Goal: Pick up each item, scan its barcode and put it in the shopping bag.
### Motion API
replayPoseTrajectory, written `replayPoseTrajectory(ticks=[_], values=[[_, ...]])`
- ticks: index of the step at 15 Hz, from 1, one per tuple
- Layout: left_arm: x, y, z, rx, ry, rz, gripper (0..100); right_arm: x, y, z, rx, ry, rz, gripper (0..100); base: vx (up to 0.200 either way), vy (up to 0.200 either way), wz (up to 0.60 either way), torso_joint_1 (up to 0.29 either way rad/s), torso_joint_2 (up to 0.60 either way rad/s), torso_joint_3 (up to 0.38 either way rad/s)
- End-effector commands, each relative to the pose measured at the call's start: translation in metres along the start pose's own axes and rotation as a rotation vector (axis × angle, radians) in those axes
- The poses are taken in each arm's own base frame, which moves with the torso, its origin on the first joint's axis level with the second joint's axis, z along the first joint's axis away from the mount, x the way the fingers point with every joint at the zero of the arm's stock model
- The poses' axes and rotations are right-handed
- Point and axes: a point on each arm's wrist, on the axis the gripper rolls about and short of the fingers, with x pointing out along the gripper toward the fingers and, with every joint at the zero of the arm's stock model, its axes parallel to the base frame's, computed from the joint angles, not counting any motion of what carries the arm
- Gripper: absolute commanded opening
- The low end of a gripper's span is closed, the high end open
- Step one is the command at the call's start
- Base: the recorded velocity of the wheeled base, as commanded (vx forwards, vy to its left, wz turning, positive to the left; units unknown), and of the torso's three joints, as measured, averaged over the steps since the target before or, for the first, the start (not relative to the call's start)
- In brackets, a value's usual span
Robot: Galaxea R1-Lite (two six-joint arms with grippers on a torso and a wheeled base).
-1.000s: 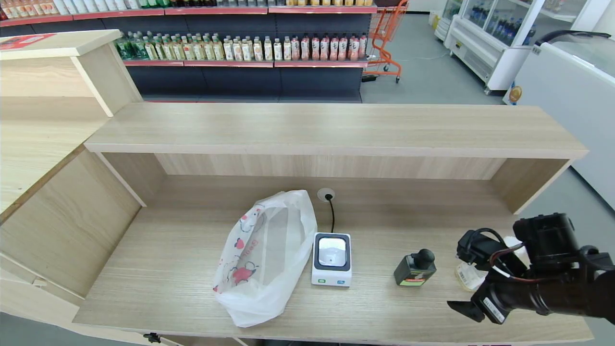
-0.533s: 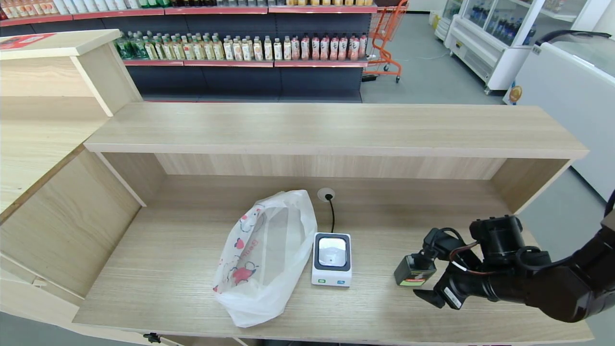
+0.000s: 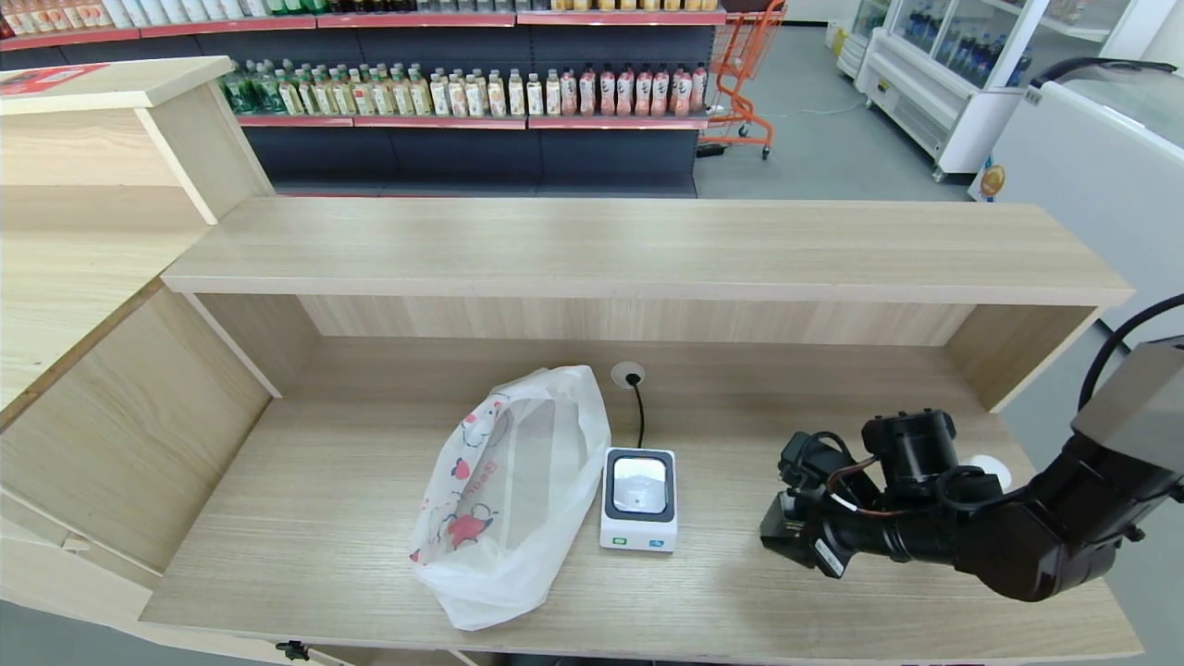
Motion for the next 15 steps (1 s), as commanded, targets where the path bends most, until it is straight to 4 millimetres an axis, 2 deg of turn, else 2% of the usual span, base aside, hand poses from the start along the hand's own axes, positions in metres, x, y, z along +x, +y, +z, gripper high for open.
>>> replayPoseTrajectory(ticks=[1, 4, 5, 7, 9, 10, 11, 13, 15], values=[[0.000, 0.000, 0.000, 0.000, 0.001, 0.000, 100, 0.001, 0.002, -0.002, 0.000, 0.006, 0.010, 0, 0.000, 0.000, 0.00, 0.000, 0.00, 0.000], [0.000, 0.000, 0.000, 0.000, 0.001, 0.001, 100, -0.005, 0.003, -0.005, 0.009, 0.011, 0.008, 0, 0.000, 0.000, 0.00, 0.000, 0.00, 0.000], [0.000, 0.000, 0.000, 0.000, 0.001, 0.000, 100, -0.013, 0.001, -0.001, 0.016, -0.009, -0.008, 0, 0.000, 0.000, 0.00, 0.000, 0.00, 0.000], [0.000, 0.000, 0.000, 0.000, 0.001, 0.000, 100, -0.042, -0.007, 0.007, 0.107, -0.066, -0.066, 0, 0.000, 0.000, 0.00, 0.000, 0.00, 0.000], [0.000, 0.000, 0.000, 0.000, 0.001, 0.000, 100, -0.084, -0.016, 0.015, 0.249, -0.155, -0.153, 0, 0.000, 0.000, 0.00, 0.000, 0.00, 0.000], [0.000, 0.000, 0.000, 0.000, 0.001, 0.000, 100, -0.106, -0.016, 0.012, 0.264, -0.177, -0.197, 0, 0.000, 0.000, 0.00, 0.000, 0.00, 0.000], [0.000, 0.000, 0.000, 0.000, 0.003, 0.000, 100, -0.125, -0.014, 0.008, 0.240, -0.204, -0.248, 0, 0.000, 0.000, 0.00, 0.000, 0.00, 0.000], [0.000, 0.000, 0.000, 0.000, 0.001, 0.001, 100, -0.156, -0.008, 0.003, 0.050, -0.260, -0.359, 0, 0.000, 0.000, 0.00, 0.000, 0.00, 0.000], [0.000, 0.000, 0.000, 0.000, 0.001, 0.001, 100, -0.165, -0.007, 0.009, -0.102, -0.309, -0.407, 0, 0.000, 0.000, 0.00, 0.000, 0.00, 0.000]])
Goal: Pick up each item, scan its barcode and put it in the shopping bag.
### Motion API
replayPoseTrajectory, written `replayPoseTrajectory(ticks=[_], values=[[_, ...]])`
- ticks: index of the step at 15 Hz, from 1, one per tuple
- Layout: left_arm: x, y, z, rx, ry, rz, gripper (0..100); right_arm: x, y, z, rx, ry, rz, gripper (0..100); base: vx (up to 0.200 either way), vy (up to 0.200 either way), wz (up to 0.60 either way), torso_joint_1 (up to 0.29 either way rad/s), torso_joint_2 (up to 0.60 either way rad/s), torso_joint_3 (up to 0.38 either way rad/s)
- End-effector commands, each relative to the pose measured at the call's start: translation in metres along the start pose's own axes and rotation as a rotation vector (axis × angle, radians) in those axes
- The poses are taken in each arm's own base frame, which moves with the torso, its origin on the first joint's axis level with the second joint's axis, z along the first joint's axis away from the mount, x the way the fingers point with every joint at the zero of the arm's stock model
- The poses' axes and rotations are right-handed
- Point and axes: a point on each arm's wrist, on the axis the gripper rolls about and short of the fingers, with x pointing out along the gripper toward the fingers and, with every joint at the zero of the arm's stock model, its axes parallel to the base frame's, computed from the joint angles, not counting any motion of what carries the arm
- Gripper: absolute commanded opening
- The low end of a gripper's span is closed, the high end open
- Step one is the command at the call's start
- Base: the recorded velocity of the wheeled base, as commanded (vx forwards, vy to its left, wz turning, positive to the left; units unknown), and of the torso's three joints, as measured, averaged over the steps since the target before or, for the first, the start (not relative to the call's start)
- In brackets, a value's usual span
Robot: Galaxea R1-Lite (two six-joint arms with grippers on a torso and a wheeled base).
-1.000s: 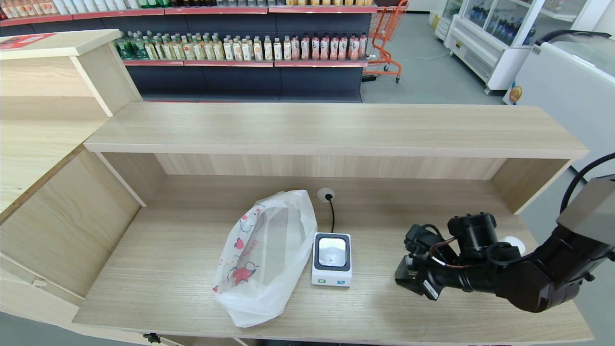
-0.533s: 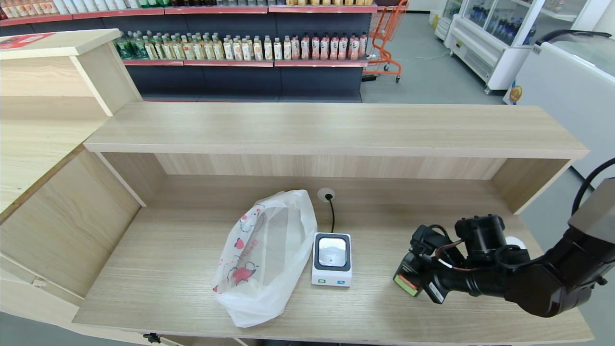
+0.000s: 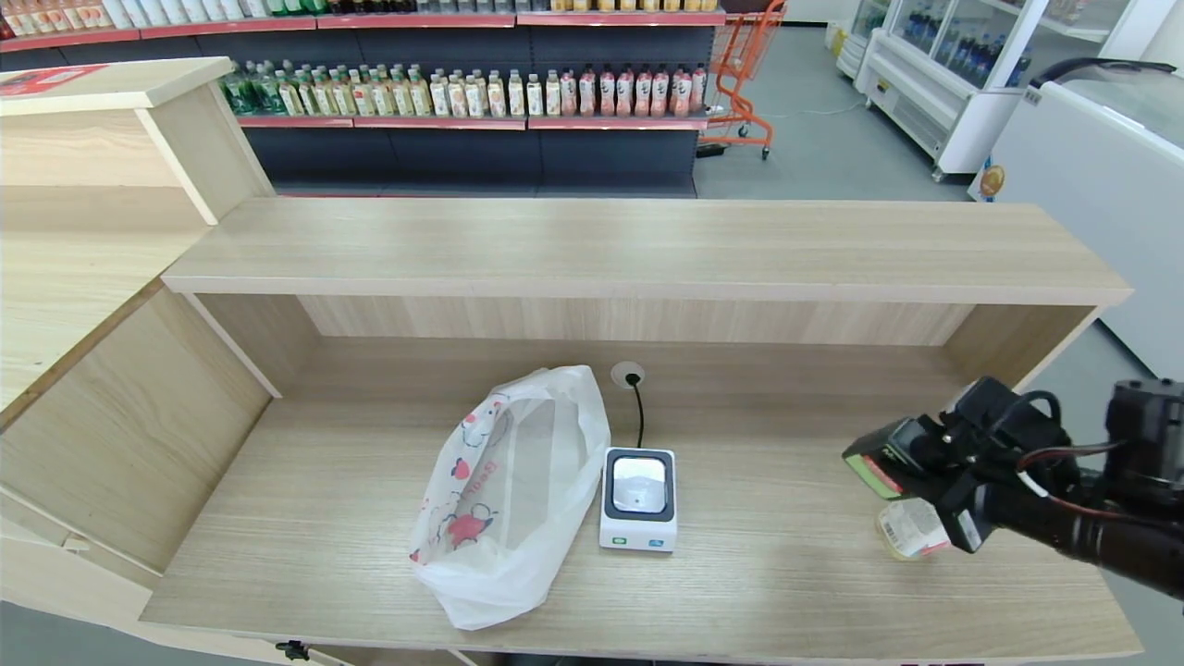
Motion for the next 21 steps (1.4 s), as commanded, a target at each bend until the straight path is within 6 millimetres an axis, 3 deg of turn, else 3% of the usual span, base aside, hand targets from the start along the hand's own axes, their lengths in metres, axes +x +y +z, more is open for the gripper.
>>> replayPoseTrajectory(ticks=[1, 3, 4, 6, 8, 10, 13, 21], values=[[0.000, 0.000, 0.000, 0.000, 0.001, 0.000, 100, -0.027, -0.007, 0.018, -0.204, -0.202, -0.041, 0, 0.000, 0.000, 0.00, 0.000, 0.00, 0.000], [0.000, 0.000, 0.000, 0.000, 0.001, 0.000, 100, -0.032, -0.013, 0.023, -0.565, -0.393, -0.004, 0, 0.000, 0.000, 0.00, 0.000, 0.00, 0.000], [0.000, 0.000, 0.000, 0.000, 0.001, 0.000, 100, -0.034, -0.013, 0.024, -0.659, -0.452, 0.007, 0, 0.000, 0.000, 0.00, 0.000, 0.00, 0.000], [0.000, 0.000, 0.000, 0.000, 0.001, 0.001, 100, -0.028, 0.007, 0.018, -1.094, -0.764, 0.189, 0, 0.000, 0.000, 0.00, 0.000, 0.00, 0.000], [0.000, 0.000, 0.000, 0.000, 0.001, 0.000, 100, -0.024, 0.030, 0.015, -1.380, -0.880, 0.224, 0, 0.000, 0.000, 0.00, 0.000, 0.00, 0.000], [0.000, 0.000, 0.000, 0.000, 0.001, 0.000, 100, -0.023, 0.056, 0.020, -1.560, -1.042, 0.266, 0, 0.000, 0.000, 0.00, 0.000, 0.00, 0.000], [0.000, 0.000, 0.000, 0.000, 0.001, 0.000, 100, -0.026, 0.083, 0.034, -1.726, -1.272, 0.228, 0, 0.000, 0.000, 0.00, 0.000, 0.00, 0.000], [0.000, 0.000, 0.000, 0.000, 0.001, 0.000, 100, -0.031, 0.087, 0.039, -1.842, -1.404, 0.107, 0, 0.000, 0.000, 0.00, 0.000, 0.00, 0.000]])
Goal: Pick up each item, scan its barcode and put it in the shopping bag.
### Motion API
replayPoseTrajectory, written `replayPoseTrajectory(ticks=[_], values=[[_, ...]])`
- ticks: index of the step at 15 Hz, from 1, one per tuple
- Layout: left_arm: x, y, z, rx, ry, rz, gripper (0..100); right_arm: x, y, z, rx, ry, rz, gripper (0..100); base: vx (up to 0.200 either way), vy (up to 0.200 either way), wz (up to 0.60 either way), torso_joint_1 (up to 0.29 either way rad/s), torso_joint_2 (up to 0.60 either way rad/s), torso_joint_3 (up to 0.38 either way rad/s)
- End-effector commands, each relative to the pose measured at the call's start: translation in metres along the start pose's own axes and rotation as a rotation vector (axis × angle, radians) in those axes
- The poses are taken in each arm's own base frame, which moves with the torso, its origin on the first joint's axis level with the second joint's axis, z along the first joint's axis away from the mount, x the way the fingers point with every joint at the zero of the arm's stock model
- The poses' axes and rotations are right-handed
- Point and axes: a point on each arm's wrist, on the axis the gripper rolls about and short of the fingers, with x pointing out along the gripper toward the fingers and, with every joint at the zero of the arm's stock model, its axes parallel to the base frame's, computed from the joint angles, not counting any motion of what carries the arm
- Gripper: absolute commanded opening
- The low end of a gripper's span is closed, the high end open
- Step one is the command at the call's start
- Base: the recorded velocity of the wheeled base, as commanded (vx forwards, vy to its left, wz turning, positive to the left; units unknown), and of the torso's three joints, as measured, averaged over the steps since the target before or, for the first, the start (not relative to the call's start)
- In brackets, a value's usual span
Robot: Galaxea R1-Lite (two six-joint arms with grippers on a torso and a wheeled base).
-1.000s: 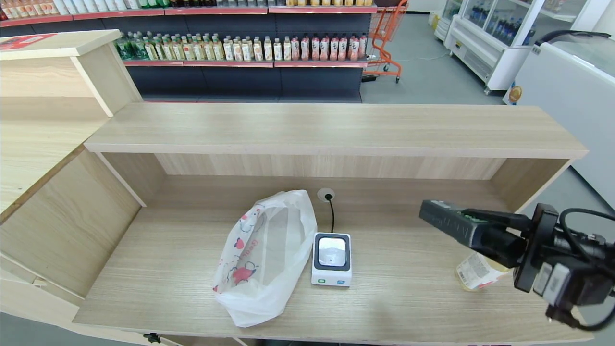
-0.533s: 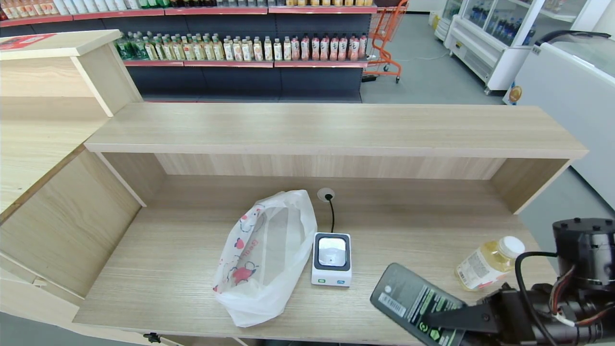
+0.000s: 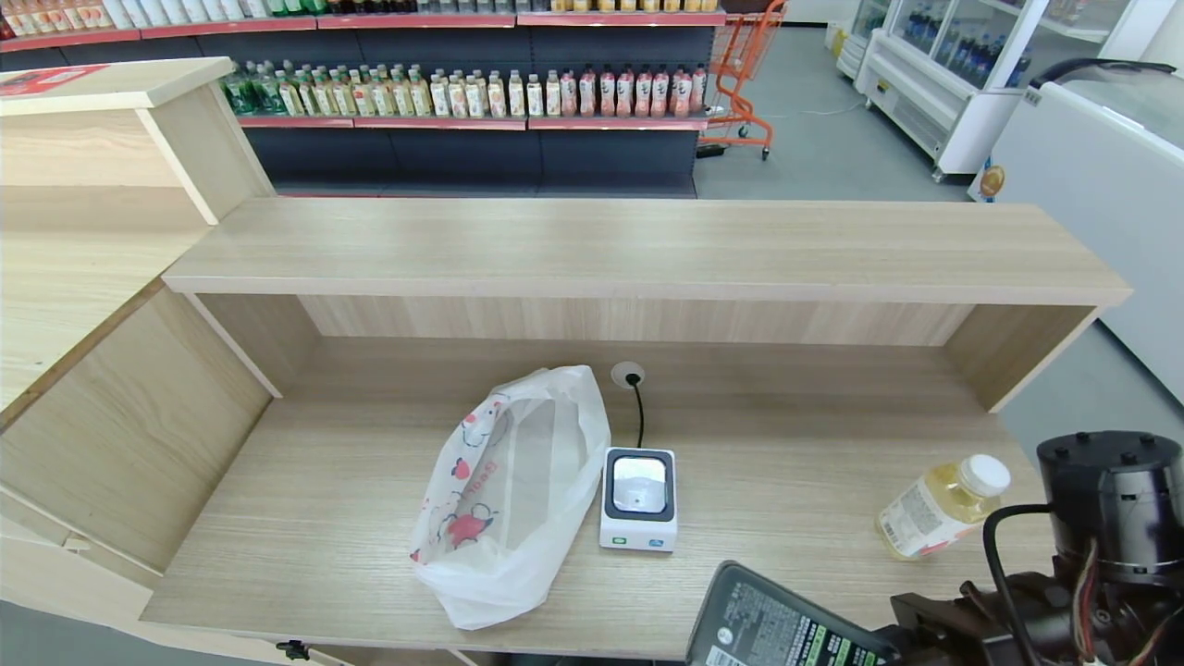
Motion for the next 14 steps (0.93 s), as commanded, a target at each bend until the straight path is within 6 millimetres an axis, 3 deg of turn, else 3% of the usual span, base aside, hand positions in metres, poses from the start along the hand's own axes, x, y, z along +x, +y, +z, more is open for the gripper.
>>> replayPoseTrajectory(ticks=[1, 14], values=[[0.000, 0.000, 0.000, 0.000, 0.001, 0.000, 100, 0.002, -0.003, -0.001, -0.016, -0.005, -0.013, 0, 0.000, 0.000, 0.00, 0.000, 0.00, 0.000], [0.000, 0.000, 0.000, 0.000, 0.001, 0.000, 100, 0.000, -0.011, -0.013, -0.094, 0.034, -0.031, 0, 0.000, 0.000, 0.00, 0.000, 0.00, 0.000]])
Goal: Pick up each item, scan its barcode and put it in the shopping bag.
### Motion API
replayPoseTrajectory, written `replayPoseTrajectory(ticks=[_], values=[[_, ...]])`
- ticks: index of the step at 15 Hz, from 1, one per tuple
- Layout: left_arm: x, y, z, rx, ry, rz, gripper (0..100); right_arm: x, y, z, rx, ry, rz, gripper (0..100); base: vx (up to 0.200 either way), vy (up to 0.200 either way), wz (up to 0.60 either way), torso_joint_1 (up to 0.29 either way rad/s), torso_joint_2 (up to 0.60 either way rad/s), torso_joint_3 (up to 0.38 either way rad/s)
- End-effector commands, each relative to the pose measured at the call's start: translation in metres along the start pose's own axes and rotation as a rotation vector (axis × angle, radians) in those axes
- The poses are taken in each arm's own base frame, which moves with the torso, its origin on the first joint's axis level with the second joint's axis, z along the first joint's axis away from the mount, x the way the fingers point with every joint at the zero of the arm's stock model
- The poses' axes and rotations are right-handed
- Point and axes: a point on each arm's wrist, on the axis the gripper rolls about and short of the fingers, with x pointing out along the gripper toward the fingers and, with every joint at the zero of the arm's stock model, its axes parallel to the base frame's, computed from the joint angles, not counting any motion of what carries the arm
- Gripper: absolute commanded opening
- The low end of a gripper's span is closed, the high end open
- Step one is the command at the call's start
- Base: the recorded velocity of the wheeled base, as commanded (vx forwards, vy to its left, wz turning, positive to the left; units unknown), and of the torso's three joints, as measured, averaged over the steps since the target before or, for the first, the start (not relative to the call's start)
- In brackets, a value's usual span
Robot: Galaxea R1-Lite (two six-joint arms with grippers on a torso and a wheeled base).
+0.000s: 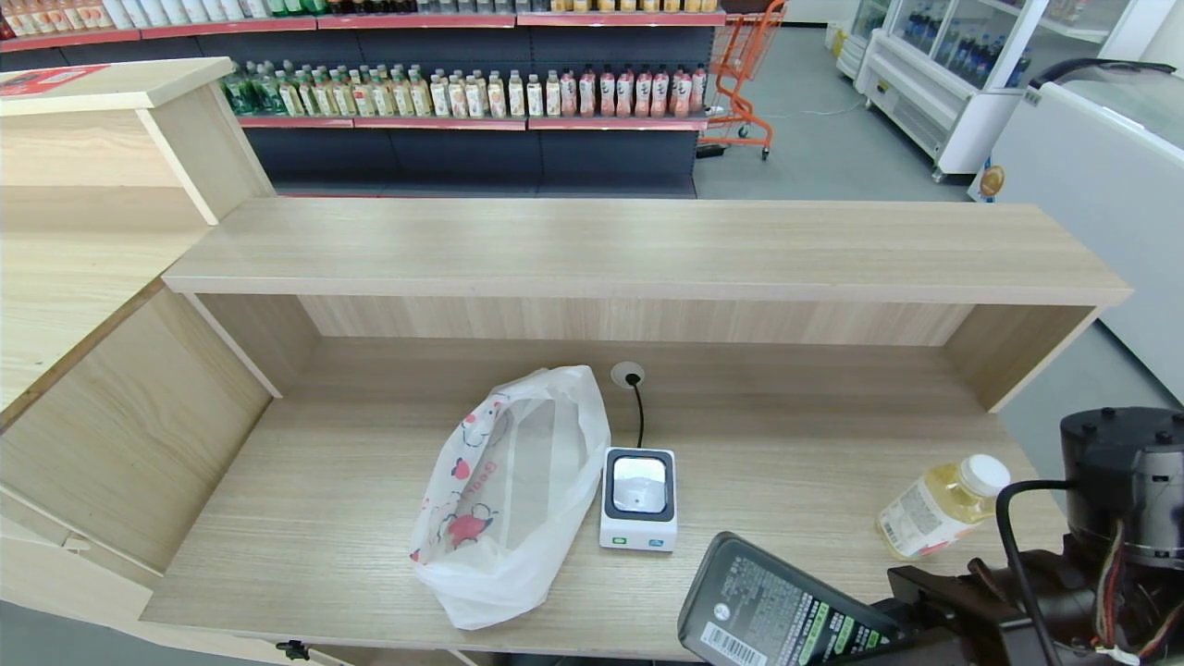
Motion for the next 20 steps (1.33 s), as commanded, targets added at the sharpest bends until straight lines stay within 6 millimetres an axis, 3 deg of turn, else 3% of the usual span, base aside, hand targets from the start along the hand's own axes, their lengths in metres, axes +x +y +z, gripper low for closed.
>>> replayPoseTrajectory(ticks=[1, 11, 12, 14, 17, 19, 20], values=[[0.000, 0.000, 0.000, 0.000, 0.001, 0.000, 100, 0.000, 0.000, 0.000, 0.000, -0.001, -0.001, 0, 0.000, 0.000, 0.00, 0.000, 0.00, 0.000], [0.000, 0.000, 0.000, 0.000, 0.003, 0.000, 100, 0.000, 0.001, 0.001, 0.011, -0.002, 0.004, 0, 0.000, 0.000, 0.00, 0.000, 0.00, 0.000], [0.000, 0.000, 0.000, 0.000, 0.001, 0.000, 100, -0.003, 0.000, 0.002, 0.072, 0.004, 0.011, 0, 0.000, 0.000, 0.00, 0.000, 0.00, 0.000], [0.000, 0.000, 0.000, 0.000, 0.001, 0.000, 100, -0.027, -0.001, -0.004, 0.439, 0.125, 0.067, 0, 0.000, 0.000, 0.00, 0.000, 0.00, 0.000], [0.000, 0.000, 0.000, 0.000, 0.003, 0.001, 100, -0.076, -0.013, -0.008, 1.016, 0.519, 0.144, 0, 0.000, 0.000, 0.00, 0.000, 0.00, 0.000], [0.000, 0.000, 0.000, 0.000, 0.001, 0.000, 100, -0.089, -0.016, -0.013, 1.458, 0.674, 0.028, 0, 0.000, 0.000, 0.00, 0.000, 0.00, 0.000], [0.000, 0.000, 0.000, 0.000, 0.001, 0.000, 100, -0.093, -0.017, -0.017, 1.599, 0.760, -0.018, 0, 0.000, 0.000, 0.00, 0.000, 0.00, 0.000]])
